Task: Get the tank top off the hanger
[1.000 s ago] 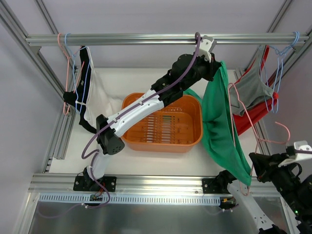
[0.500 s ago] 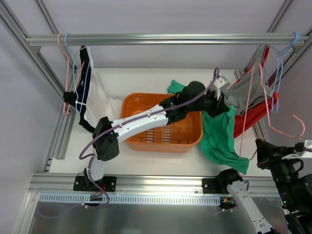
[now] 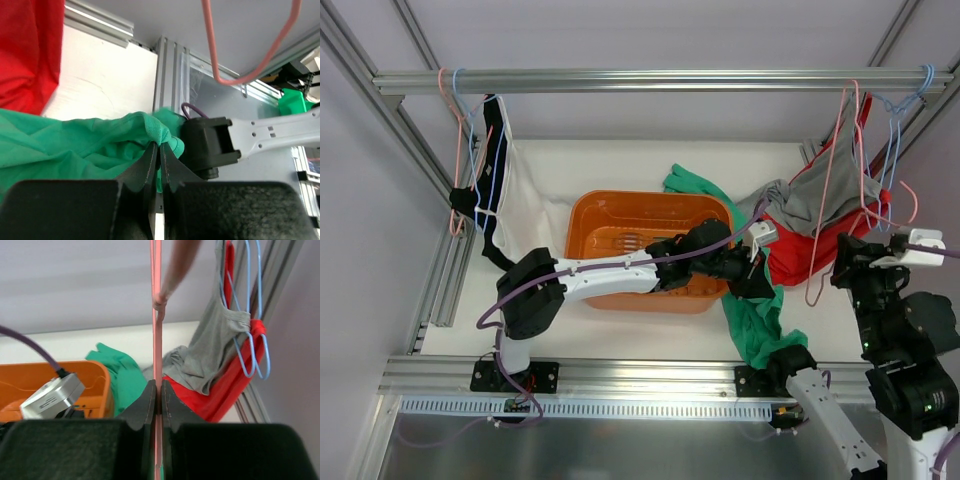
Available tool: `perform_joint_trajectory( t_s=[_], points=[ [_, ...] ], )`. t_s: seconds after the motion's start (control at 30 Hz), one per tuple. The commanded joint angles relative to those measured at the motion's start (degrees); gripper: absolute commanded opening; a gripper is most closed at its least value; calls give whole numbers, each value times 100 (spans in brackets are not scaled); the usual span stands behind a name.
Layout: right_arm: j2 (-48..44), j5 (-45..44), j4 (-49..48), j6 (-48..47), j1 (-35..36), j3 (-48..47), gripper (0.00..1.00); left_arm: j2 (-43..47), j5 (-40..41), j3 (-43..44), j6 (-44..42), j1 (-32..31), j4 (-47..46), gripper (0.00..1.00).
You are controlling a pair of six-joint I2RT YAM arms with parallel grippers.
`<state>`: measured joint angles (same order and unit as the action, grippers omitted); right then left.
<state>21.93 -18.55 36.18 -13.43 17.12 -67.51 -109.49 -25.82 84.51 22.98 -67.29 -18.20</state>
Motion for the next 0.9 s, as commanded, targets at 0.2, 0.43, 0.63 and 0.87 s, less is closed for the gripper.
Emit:
perform_joint_trajectory(
  t_s=[0.2, 0.43, 0.63, 0.87],
  points=[
    [1022, -326, 2320, 533, 36, -1325, 0, 208, 104, 478, -398, -13, 632, 54],
    [1917, -105, 2982, 360, 28, -2063, 0, 929, 1025, 970, -821, -13, 1607, 99],
    [3289, 351, 2921, -115, -77, -3309, 0, 1693, 2810, 989, -751, -13, 2539, 99],
    [4827, 1502, 2710, -221, -1141, -5102, 0, 2703, 2065, 278, -1138, -13, 2663, 99]
  ],
)
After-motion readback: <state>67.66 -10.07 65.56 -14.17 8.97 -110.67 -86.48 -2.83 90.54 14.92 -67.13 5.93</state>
